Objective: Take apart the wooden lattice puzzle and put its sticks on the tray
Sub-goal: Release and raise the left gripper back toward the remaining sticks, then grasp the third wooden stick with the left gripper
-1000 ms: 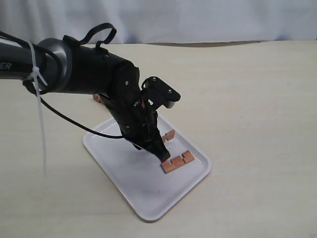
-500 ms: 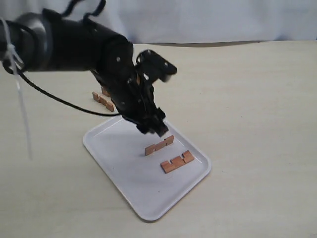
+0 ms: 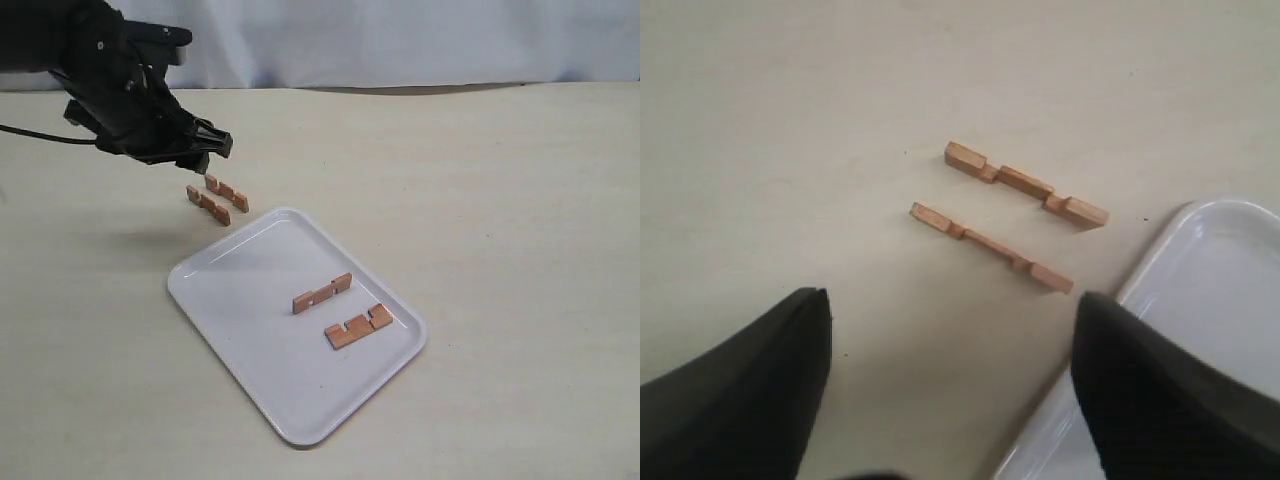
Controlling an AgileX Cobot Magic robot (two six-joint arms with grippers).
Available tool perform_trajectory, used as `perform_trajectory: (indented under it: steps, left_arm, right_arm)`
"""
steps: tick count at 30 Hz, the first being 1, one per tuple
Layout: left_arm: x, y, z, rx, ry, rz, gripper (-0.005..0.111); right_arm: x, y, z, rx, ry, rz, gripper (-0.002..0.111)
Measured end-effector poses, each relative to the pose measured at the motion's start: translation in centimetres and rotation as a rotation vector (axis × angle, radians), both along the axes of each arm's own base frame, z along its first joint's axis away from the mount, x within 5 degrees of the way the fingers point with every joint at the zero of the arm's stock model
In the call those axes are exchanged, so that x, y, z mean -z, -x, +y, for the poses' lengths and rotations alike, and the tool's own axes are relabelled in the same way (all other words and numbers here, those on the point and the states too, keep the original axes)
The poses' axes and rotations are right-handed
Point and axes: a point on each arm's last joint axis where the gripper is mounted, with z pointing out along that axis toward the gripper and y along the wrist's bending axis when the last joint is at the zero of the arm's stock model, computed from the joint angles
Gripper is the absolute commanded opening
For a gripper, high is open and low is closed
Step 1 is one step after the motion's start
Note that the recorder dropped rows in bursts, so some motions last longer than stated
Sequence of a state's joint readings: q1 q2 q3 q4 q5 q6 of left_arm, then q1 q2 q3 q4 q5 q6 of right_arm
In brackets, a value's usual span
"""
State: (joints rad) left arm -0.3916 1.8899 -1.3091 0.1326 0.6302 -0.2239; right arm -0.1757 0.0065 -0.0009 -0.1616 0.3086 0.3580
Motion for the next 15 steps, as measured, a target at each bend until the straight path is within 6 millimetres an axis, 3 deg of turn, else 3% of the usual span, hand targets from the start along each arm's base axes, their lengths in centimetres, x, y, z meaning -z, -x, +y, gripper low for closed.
perform_trajectory:
  steps: [7,15]
  left_arm:
    - [4.0,-1.1,-0.4,-0.019,0.015,0.047,0.064]
    - [5.8,-1.5,-0.6,-0.019,0.019,0.053,0.064]
  right_arm:
    - [0.0,0.0,0.0,0.0,0.0,0.0,0.005]
    - [0.0,0.0,0.0,0.0,0.0,0.0,0.005]
